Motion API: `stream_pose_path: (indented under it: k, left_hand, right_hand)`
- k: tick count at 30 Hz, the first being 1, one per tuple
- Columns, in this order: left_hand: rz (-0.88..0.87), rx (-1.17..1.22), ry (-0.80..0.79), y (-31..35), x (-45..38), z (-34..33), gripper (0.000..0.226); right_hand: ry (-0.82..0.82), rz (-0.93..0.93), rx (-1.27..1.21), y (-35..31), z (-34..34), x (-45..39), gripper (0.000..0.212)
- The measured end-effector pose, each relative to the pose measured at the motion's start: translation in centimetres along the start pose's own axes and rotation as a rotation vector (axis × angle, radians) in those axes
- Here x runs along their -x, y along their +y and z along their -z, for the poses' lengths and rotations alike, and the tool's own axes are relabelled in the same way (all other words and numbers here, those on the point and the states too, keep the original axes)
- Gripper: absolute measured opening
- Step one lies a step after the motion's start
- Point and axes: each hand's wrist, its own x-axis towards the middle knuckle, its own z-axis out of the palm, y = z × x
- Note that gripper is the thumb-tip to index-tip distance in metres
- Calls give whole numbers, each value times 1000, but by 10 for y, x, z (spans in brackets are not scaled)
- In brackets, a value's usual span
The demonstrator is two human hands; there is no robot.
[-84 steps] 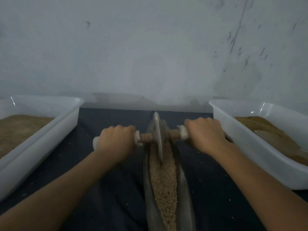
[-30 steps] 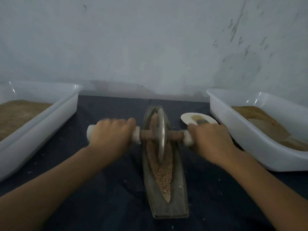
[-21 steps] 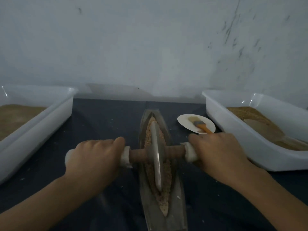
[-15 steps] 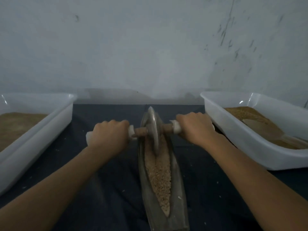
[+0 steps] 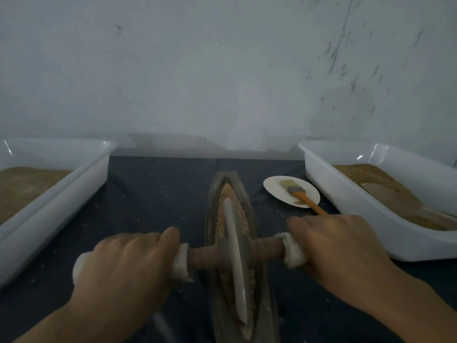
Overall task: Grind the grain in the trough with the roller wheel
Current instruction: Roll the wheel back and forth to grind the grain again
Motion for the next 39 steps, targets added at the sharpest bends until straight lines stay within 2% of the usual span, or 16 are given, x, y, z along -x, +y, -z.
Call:
stream_pose_path:
  k: [3,6,9,12,16,17,19,21,24,28,30,33,36,39]
  left_hand:
    - [59,-41,-116,-6,-17,-21,53]
    - [249,-128,-132,-19,-64,-54,31]
    - [309,-120,-123,-33,-108,-73,22]
    - [306,-156,-131,-32,-123,-72,19]
    - [194,-237,-167,-13,-94,-41,28]
    - [149,-237,-173,-7,-78,-31,35]
    - [93,-191,-153,4,-49,-10,50]
    - [121,-205,-231,7,-30,3,51]
    - [213,-156,-336,6,-28,1,35]
    - [252,-169,-252,-5,-65,-33,25]
    - [290,-157,-209,-18,-94,-52,22]
    - [301,-105,-241,-32,-127,-61,16]
    - [255,-188,-187,-25,-128,-57,19]
    - [180,-237,-185,-7,-91,-40,31]
  right_hand:
    - [-63,-59,34,3,-19,-19,48]
    - [-139,-140,93,14,-49,-57,34]
    - [-137,-219,51,29,-73,-96,25]
    - [-193,-289,8,34,-86,-108,22]
    - [-225,-267,-89,22,-68,-62,18]
    - [-217,-228,-95,16,-57,-44,25]
    - [-101,-123,-76,6,-31,-12,53]
    - [-14,-75,-74,-2,-11,5,61]
    - [-102,-70,-68,-3,-10,4,53]
    - [-191,-161,-21,12,-44,-43,29]
    - [-165,-215,-26,24,-66,-73,28]
    - [-175,-281,-2,33,-85,-103,28]
    - [-230,-336,-55,28,-85,-95,16]
    - [-308,-307,-139,17,-59,-58,19]
